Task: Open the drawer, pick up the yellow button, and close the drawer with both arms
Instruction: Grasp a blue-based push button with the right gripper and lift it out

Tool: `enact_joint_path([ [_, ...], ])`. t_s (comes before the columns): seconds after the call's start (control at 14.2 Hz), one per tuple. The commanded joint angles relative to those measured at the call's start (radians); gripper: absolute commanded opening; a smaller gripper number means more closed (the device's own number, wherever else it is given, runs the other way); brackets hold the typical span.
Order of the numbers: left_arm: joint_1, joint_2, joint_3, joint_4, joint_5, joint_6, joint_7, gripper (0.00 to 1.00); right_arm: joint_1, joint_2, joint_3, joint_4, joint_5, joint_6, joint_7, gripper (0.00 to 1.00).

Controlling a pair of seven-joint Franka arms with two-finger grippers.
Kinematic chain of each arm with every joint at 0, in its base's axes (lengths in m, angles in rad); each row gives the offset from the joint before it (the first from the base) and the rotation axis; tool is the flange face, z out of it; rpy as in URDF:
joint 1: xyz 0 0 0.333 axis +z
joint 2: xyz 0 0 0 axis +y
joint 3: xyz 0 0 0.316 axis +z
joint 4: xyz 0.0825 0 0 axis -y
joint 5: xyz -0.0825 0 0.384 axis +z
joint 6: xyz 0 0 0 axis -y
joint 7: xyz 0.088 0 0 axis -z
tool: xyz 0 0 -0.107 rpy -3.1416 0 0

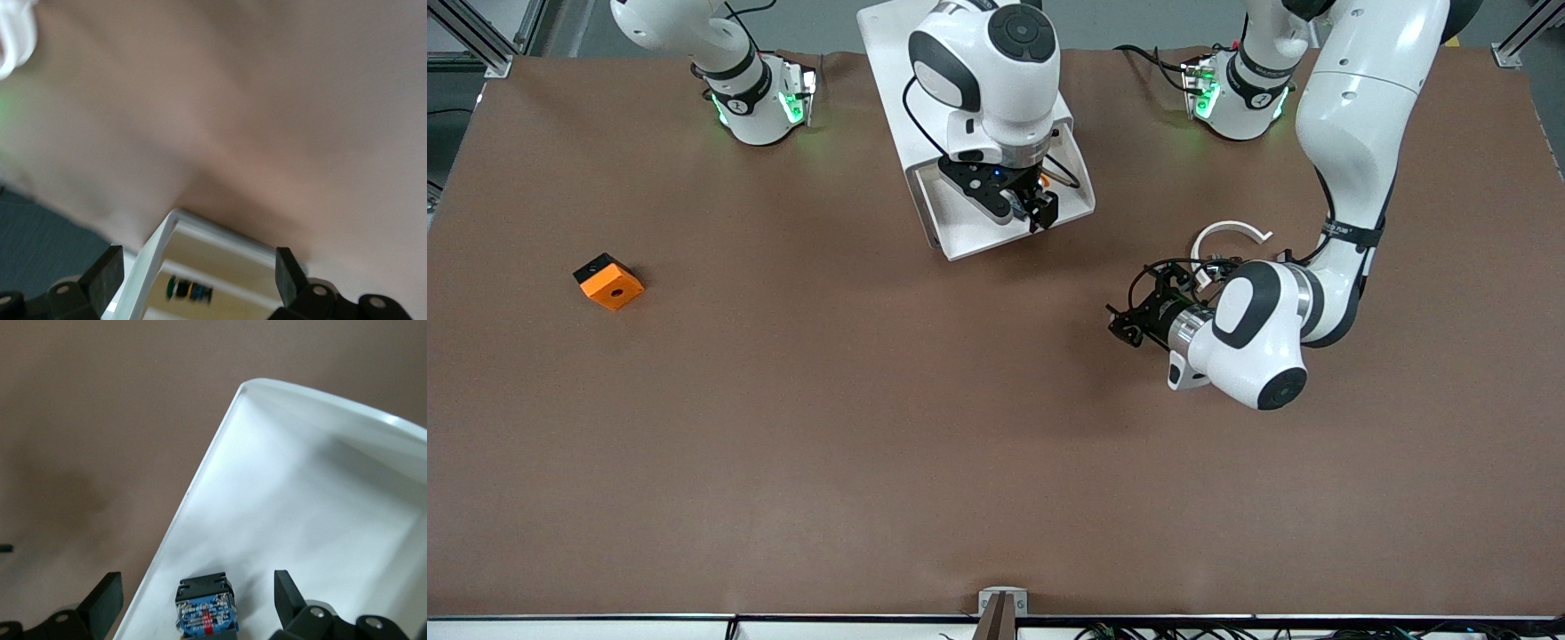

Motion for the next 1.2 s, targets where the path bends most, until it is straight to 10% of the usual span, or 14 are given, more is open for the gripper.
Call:
enact_joint_path([
  [0.0,-0.023,-0.056,-0.007,-0.050,0.074,0.123,0.044,1.00,0.017,0.029,-0.010,0.018,-0.031,-0.003,0.006,1.00],
  [0.49,-0.052,-0.064,-0.003,-0.031,0.132,0.251,0.054,1.00,0.031,0.044,-0.010,0.021,-0.022,-0.003,-0.007,1.00],
  [0.64,-0.055,-0.059,-0.004,-0.021,0.155,0.281,0.054,1.00,0.031,0.044,-0.008,0.021,-0.017,-0.004,-0.013,0.71],
  [0.78,-0.049,-0.056,-0.004,-0.008,0.165,0.289,0.055,1.00,0.031,0.044,-0.008,0.029,-0.013,-0.004,-0.002,0.01],
  [1.13,-0.043,-0.055,-0.001,-0.010,0.168,0.294,0.055,1.00,0.019,0.035,-0.008,0.047,0.001,-0.013,-0.005,0.00],
])
